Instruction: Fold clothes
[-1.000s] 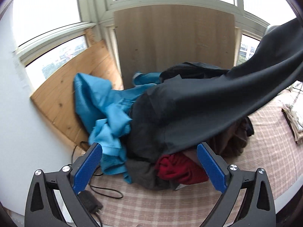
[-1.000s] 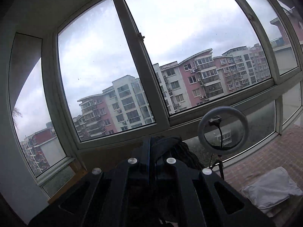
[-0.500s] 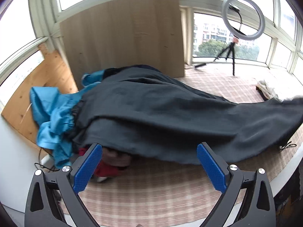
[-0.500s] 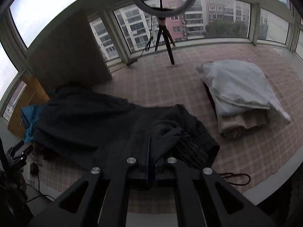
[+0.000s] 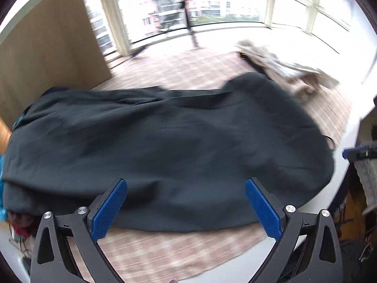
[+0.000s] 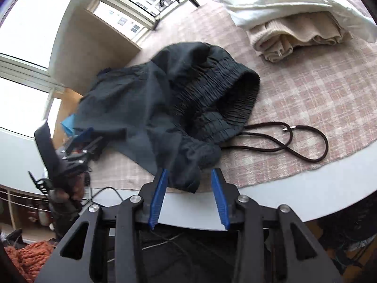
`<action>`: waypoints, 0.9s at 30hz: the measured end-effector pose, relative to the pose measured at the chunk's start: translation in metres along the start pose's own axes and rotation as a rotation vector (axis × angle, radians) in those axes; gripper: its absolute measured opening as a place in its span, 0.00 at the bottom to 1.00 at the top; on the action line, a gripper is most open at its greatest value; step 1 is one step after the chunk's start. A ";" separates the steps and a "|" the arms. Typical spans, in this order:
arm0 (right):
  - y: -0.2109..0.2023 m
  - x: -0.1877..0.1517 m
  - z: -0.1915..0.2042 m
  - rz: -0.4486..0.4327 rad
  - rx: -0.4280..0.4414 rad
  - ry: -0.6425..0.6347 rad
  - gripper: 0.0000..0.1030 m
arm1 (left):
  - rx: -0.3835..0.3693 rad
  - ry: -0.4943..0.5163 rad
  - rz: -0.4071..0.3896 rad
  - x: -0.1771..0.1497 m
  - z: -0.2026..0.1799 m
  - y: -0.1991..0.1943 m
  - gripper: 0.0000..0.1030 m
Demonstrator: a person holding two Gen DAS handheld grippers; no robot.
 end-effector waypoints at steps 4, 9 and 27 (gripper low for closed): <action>-0.018 0.032 -0.008 -0.150 -0.287 -0.183 0.37 | -0.082 0.081 -0.006 0.012 -0.054 0.003 0.98; 0.036 0.066 -0.003 -0.109 -0.449 -0.463 0.37 | -0.165 0.150 0.020 0.009 -0.107 0.011 0.98; 0.029 0.107 -0.012 -0.101 -0.317 -0.373 0.11 | -0.026 0.273 0.043 -0.018 -0.143 0.067 0.42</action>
Point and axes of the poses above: each gripper's, at about its wrist camera, not at the fingertips, and y roughly the way its jaws point, z to its left, x to its top, the point moved 5 cm from there along y, roughly the way its jaws point, and after that the axes turned 6 degrees about y, right-handed, at the moved point
